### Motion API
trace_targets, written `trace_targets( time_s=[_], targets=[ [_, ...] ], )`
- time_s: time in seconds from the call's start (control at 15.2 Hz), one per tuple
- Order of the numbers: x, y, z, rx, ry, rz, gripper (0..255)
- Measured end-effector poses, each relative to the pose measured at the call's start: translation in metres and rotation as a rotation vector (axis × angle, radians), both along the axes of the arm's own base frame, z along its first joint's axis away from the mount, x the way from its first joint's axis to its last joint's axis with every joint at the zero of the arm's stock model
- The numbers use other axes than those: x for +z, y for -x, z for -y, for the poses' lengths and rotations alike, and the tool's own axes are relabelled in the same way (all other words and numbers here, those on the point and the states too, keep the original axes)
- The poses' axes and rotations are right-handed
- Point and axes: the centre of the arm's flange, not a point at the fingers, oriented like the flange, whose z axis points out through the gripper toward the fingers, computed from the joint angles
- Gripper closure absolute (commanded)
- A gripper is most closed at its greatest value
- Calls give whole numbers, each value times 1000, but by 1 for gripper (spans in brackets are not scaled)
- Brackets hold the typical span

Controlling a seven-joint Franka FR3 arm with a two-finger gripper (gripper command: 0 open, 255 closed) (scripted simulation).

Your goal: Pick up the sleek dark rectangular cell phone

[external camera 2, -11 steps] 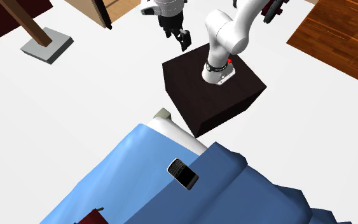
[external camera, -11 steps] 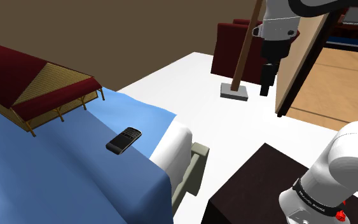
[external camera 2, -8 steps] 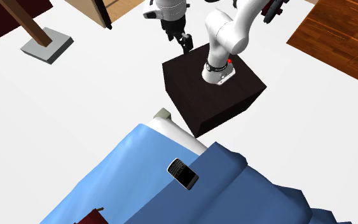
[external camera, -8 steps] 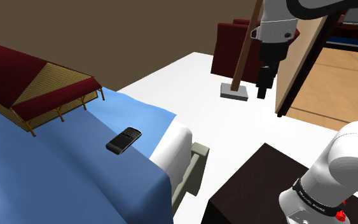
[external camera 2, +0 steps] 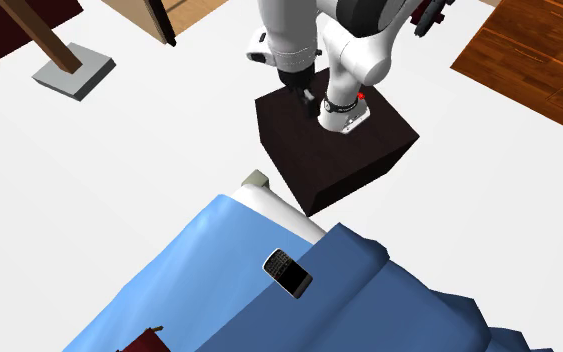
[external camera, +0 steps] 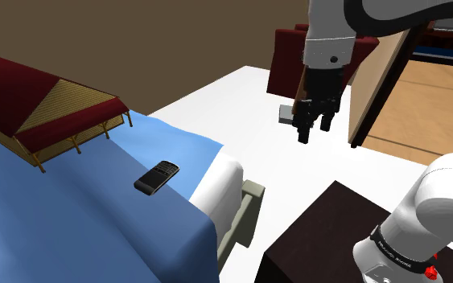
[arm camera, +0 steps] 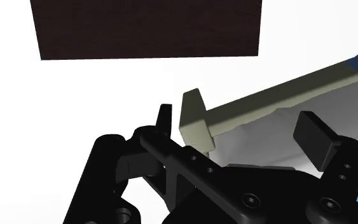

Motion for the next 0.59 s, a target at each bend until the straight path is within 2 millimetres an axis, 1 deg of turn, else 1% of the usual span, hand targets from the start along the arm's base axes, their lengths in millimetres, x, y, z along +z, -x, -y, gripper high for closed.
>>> trace_targets(
  time_s=[0.2, 0.33, 0.4, 0.53, 0.59],
  targets=[
    [-11, -4, -35, -97, -3, -2, 0],
    [-13, -13, -60, -160, -6, -3, 0],
    [-16, -17, -68, -193, -8, -3, 0],
    [-20, -25, -96, -256, -11, -5, 0],
    [-20, -28, -105, -289, -11, -6, 0]
  ],
)
